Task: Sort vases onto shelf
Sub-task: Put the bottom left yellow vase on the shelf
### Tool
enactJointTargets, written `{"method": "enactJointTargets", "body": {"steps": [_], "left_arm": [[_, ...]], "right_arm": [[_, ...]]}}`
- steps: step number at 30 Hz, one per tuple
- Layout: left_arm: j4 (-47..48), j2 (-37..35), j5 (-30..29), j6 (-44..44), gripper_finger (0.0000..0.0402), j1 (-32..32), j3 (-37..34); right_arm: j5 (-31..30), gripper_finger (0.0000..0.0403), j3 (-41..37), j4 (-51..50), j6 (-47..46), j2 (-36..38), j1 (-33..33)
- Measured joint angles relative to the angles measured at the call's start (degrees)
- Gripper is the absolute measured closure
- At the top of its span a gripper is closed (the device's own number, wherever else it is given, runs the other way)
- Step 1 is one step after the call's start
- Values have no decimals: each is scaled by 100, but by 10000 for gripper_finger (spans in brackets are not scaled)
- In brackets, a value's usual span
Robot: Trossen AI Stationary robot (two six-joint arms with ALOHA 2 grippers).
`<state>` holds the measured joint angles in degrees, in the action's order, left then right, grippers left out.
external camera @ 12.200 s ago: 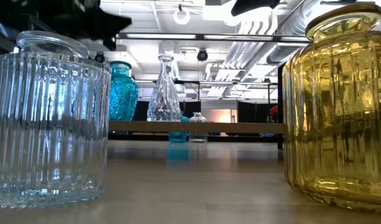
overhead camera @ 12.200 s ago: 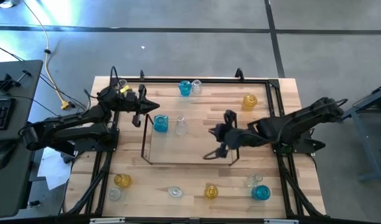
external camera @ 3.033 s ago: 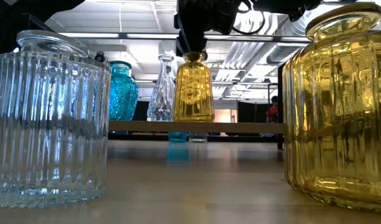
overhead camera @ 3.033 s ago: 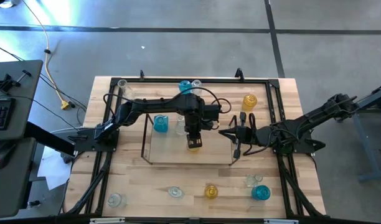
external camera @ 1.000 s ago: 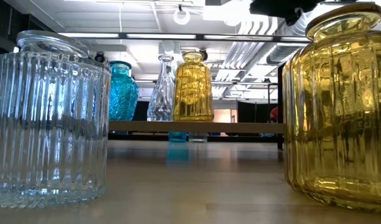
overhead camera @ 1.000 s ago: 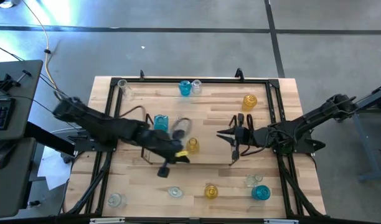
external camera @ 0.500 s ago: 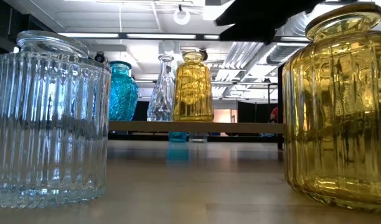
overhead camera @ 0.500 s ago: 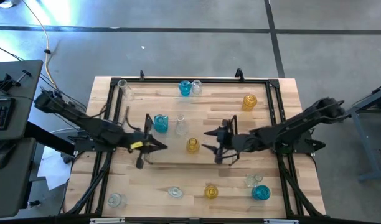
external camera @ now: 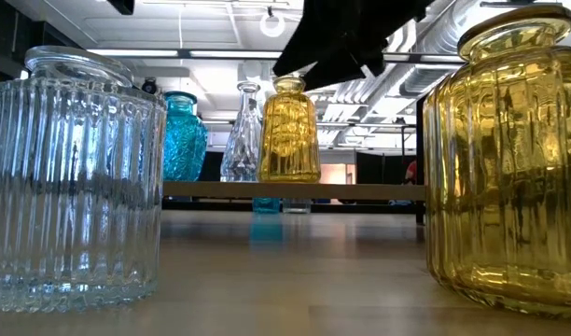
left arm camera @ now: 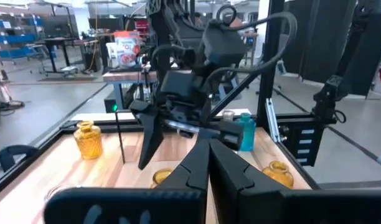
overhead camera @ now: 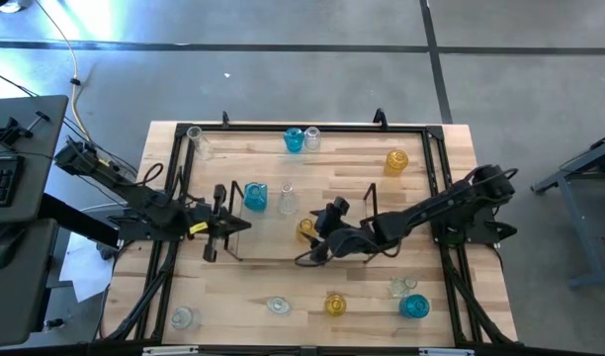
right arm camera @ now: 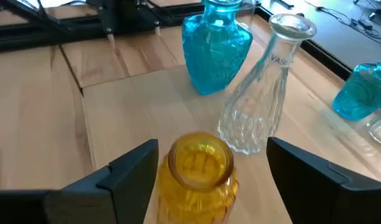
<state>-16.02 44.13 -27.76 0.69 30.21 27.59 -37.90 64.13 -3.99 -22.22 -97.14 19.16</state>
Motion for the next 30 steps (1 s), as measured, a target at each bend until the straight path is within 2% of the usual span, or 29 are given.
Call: {"method": "enactJointTargets", "body": {"steps": [9,13,22,26,30], "left_arm": [[-63,7,-156,148,401,185,-67],[-60,6,-156,146,401,191,-67],[-59,6,-161,146,401,189,-67],[-58,6,-162,144,401,189,-67],[-56,6,-161,135,401,189,-67]], "right_arm": [[289,164,-16,-66,-283,-71,-133],[539,195,-16,-107,-277,-81,-240],[651,277,-16,-87,46,-81,-460],[672,280,-16,-100,273,-79,-623],[824,265,-16,-143,437,-52,-800]]}}
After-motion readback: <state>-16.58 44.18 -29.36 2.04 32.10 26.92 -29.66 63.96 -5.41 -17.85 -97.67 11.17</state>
